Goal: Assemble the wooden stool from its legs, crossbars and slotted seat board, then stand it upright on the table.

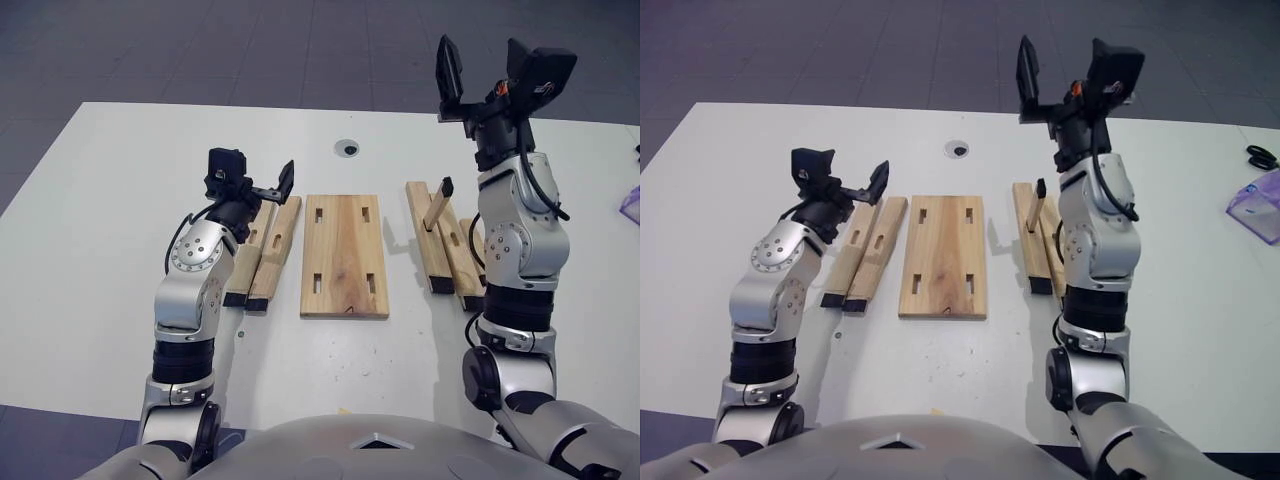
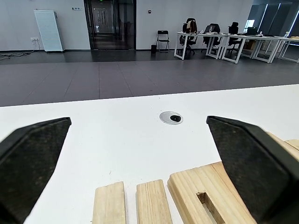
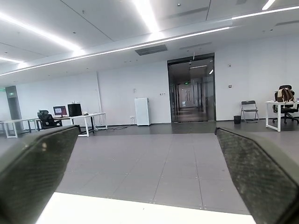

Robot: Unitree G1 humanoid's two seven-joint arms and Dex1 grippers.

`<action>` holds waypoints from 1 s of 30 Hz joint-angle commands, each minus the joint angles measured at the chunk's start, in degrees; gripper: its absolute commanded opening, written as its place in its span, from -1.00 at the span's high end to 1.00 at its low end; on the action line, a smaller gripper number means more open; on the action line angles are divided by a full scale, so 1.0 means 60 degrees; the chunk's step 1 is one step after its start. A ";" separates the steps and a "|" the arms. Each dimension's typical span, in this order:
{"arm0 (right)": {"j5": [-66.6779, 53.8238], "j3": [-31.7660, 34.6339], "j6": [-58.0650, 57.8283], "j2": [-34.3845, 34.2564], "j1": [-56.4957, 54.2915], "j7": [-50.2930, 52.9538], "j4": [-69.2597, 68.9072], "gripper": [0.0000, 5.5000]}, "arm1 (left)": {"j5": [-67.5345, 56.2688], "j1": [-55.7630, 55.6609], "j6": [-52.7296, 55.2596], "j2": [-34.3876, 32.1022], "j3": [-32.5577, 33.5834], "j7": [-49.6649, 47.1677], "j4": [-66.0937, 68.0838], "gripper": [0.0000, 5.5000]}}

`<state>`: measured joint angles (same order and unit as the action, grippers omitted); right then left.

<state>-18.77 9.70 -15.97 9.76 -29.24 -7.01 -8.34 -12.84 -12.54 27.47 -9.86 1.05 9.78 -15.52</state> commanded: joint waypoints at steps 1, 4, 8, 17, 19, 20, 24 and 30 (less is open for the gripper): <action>0.0245 -0.0409 -0.0529 -0.0052 0.1303 -0.0435 0.1576 -0.96 | 0.0004 0.0031 0.0152 0.0088 0.0039 -0.0093 -0.0117 -0.96; 0.0434 -0.0494 -0.0487 -0.0045 0.2064 -0.0615 0.2458 -0.96 | -0.0003 -0.0009 0.0171 0.0059 0.0055 -0.0089 -0.0077 -0.96; 0.0210 -0.0232 -0.0225 -0.0047 0.1765 -0.0641 0.2286 -0.96 | -0.0032 0.0014 0.0191 0.0008 0.0082 -0.0057 -0.0045 -0.96; -0.2015 0.1262 0.0008 0.0257 0.0496 -0.1104 0.0455 -0.96 | 0.0097 0.0052 0.0078 -0.0029 -0.0079 -0.0014 0.0026 -0.96; -0.2677 0.1648 -0.0428 0.0526 0.0619 -0.1190 -0.0074 -0.96 | 0.0085 0.0069 0.0092 -0.0045 -0.0082 0.0010 0.0007 -0.96; -0.3105 0.1873 -0.0703 0.0666 0.0744 -0.1243 -0.0310 -0.96 | 0.0082 0.0106 0.0100 -0.0061 -0.0078 0.0019 -0.0028 -0.96; -0.3743 0.1841 -0.1772 0.1341 0.2088 -0.1858 -0.1039 -0.96 | 0.0067 0.0312 0.0154 -0.0079 -0.0079 0.0014 -0.0228 -0.96; -0.3168 0.0783 -0.2138 0.1645 0.5300 -0.3012 -0.1396 -0.96 | 0.0060 0.0791 0.0208 -0.0050 -0.0055 -0.0076 -0.0501 -0.96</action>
<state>-38.39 16.55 -27.68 18.34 -3.07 -22.18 -15.04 -13.04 -8.62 27.86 -9.90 0.59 9.48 -17.75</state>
